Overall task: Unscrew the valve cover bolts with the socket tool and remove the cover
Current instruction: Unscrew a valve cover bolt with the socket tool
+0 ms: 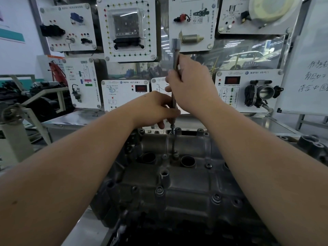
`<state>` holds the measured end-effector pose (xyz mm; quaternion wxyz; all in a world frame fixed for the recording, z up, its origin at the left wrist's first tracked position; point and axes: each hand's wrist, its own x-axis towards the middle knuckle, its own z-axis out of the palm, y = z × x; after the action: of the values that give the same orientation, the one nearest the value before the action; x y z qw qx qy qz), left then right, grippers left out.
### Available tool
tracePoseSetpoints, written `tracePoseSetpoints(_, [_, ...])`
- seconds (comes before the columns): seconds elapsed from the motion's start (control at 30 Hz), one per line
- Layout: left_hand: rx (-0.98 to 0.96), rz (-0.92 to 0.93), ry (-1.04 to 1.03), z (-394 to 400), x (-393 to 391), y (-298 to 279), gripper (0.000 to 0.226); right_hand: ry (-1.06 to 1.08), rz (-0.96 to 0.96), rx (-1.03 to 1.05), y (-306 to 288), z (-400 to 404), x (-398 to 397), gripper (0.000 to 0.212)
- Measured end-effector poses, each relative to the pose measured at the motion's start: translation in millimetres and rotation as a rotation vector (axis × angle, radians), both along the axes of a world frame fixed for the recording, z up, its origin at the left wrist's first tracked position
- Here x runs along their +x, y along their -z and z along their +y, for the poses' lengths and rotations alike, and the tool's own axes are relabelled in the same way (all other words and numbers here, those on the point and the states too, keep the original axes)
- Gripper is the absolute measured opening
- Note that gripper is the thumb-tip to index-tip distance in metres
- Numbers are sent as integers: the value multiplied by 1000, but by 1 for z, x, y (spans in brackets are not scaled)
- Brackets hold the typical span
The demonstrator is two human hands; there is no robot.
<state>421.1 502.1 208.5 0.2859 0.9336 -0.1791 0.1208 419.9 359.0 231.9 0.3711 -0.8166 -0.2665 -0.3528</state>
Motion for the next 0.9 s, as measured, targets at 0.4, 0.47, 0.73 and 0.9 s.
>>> tracePoseSetpoints(0.4, [0, -11, -1, 0, -3, -1, 22, -89, 8, 31, 1, 0, -2, 20])
tracePoseSetpoints(0.47, [-33, 6, 14, -1, -4, -1, 17, -78, 39, 0, 0, 1, -1, 29])
tracePoseSetpoints(0.73, [0, -34, 7, 2, -4, -1, 22, -75, -27, 44, 2, 0, -4, 30])
tracePoseSetpoints(0.9, [-23, -23, 7, 1, -1, 0, 18, -50, -20, 7, 0, 1, -3, 18])
